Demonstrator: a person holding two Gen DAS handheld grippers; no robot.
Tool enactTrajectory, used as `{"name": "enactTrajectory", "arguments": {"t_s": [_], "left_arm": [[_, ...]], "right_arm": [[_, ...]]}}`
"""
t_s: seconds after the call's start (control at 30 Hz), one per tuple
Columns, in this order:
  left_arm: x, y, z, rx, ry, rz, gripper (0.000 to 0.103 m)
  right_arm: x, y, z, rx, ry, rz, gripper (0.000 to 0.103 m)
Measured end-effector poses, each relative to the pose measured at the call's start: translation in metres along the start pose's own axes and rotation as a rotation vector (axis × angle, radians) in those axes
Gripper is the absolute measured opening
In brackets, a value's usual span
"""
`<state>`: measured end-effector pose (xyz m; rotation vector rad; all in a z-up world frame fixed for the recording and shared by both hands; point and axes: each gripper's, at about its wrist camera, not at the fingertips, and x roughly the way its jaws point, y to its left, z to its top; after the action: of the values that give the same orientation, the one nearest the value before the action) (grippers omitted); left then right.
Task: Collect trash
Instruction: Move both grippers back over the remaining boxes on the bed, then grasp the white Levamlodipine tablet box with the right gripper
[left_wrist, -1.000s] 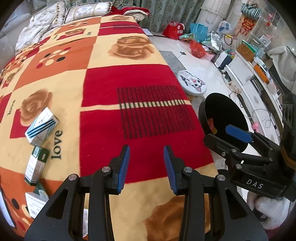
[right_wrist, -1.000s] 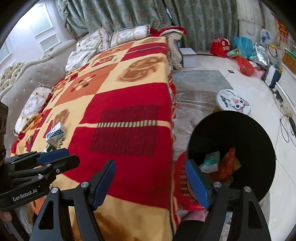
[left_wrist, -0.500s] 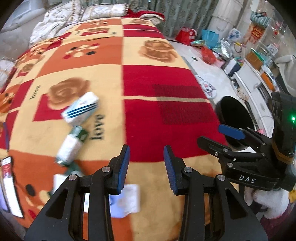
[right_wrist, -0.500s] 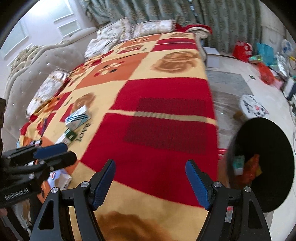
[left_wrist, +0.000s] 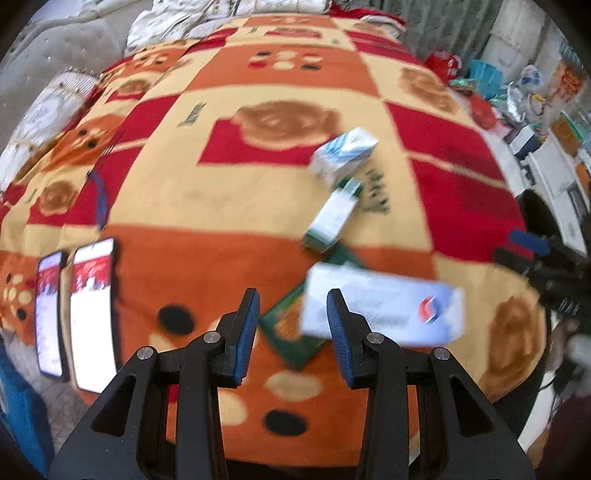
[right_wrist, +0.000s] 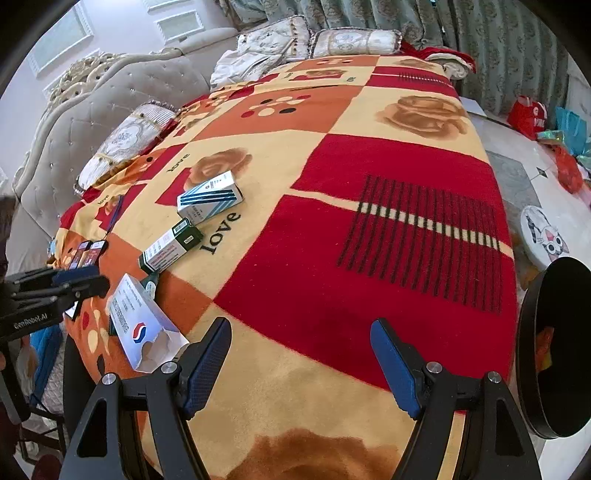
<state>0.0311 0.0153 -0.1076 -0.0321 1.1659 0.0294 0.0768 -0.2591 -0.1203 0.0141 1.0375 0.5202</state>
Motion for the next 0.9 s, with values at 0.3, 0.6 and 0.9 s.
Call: {"name": "enactTrajectory", "arguments": {"t_s": [0.3,0.6,0.9], "left_arm": [[0.021,-0.007,-0.006,0.033,0.046,0.018,0.036],[0.041,-0.074,0.029,0.101,0.005,-0.096,0.036],[0.047,-0.104,0.041,0.134,-0.001,-0.165,0.036]], "right_arm": [[-0.003,-0.011,0.004,0.035,-0.006,-0.006,0.076],[-0.012,-0.034,0.003,0.085,-0.011,-0.046,0.076],[-0.010,-0.035,0.003,0.093,0.001,-0.050,0.076]]}}
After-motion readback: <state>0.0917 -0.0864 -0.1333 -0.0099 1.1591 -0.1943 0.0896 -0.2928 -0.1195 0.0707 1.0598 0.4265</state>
